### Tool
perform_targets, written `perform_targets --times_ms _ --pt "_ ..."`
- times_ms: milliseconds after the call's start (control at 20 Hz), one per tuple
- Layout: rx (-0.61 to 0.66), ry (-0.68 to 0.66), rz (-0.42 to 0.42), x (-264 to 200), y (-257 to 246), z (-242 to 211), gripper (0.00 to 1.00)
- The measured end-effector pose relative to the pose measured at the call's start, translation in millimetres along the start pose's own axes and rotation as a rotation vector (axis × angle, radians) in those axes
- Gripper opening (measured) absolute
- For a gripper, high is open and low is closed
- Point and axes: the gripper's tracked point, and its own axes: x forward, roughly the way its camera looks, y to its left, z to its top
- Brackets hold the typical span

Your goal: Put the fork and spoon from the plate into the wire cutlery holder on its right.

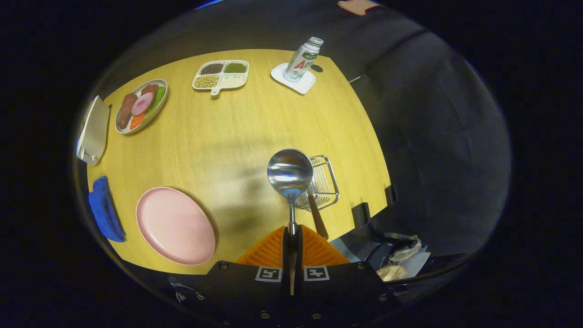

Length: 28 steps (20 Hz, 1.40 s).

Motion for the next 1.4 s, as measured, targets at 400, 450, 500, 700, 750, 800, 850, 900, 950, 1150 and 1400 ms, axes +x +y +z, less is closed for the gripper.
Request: perform_targets --times_ms 400,450,500,700,750,800,850,900,950,1150,1400 --pt "-0.059 0.145 -0.07 32.9 -62.6 -16.0 0.03" --pt "-0.081 0.165 -0.07 38.7 -65.2 -18.0 0.03" --pt "-0.106 0.183 -0.074 44.5 -68.9 -19.1 0.03" --pt "-0.193 0.24 -0.072 59.6 -71.9 -19.5 0.03" --pt "-0.214 0.247 -0.063 63.6 -70.0 -17.5 0.03" --pt "-0.224 0.25 -0.05 65.7 -66.9 -15.7 0.03" --pt "-0.23 0.253 -0.041 68.4 -64.7 -15.2 0.03" --pt "-0.236 0.259 -0.038 69.5 -63.1 -13.9 0.03" --pt "-0.252 0.267 -0.036 70.5 -62.0 -13.8 0.03" --pt "-0.277 0.265 -0.039 70.3 -62.9 -9.2 0.07" --pt "-0.24 0.214 -0.026 60.8 -60.1 -1.6 0.21"
